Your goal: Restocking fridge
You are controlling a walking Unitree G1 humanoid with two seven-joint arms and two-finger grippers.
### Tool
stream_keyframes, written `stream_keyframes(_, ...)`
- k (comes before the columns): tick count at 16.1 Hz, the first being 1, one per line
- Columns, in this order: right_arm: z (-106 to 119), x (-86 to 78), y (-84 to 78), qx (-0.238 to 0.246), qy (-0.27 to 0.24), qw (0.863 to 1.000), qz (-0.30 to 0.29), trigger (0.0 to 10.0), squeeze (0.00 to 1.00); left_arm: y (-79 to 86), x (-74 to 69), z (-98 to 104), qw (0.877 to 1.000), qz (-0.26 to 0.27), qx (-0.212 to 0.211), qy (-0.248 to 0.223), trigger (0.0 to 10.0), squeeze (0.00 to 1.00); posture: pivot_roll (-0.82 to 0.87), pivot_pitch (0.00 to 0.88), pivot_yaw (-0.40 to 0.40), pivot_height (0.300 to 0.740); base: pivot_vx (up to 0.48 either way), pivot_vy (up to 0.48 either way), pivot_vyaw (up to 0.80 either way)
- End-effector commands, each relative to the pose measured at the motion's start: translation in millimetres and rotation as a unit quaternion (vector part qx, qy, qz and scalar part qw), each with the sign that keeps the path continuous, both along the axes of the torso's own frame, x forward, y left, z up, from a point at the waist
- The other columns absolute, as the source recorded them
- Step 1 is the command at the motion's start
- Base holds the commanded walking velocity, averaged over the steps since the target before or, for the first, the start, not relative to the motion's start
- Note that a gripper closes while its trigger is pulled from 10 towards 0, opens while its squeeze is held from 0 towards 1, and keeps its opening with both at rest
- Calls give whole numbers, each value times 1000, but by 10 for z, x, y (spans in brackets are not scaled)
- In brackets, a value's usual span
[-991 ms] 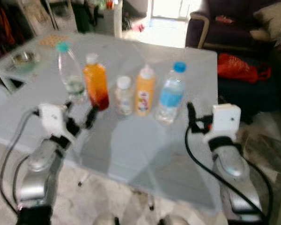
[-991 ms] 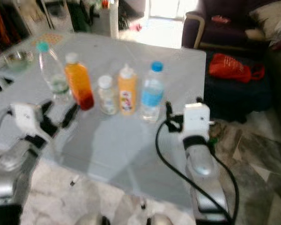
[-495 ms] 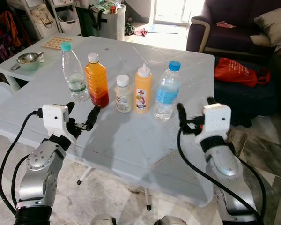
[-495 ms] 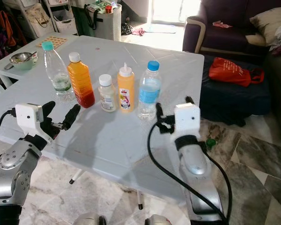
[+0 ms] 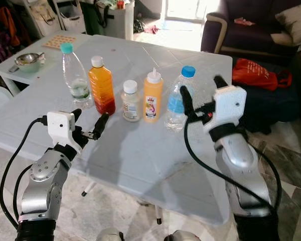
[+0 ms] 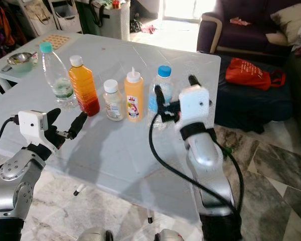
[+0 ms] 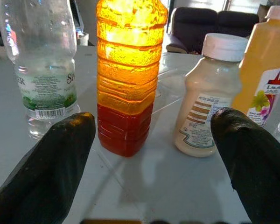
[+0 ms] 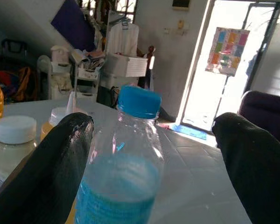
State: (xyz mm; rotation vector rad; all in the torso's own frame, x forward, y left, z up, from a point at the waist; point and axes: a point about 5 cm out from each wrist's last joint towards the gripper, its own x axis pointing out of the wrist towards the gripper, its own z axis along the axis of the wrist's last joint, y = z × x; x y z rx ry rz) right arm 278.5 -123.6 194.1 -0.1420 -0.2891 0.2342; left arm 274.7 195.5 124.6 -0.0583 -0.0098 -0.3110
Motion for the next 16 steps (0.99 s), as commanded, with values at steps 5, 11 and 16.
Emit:
stream_keyframes(5,105,261,127,9,7,999,30,10000,0,-52,1,-4,1000,-15,18,2,10000,0,47,23,-3,740,0,0,0)
stream_keyframes(11,169,328,247,59,34,996,56,3843,0,-17,-17,-39,1000,-13,19,9,10000,0,48,31,-2,740,0,0,0)
stream_keyframes(16,216,372,267,74,51,995,52,1098,0,-49,-9,-40,1000,-16,19,9,10000,0,43,32,0,740,0,0,0)
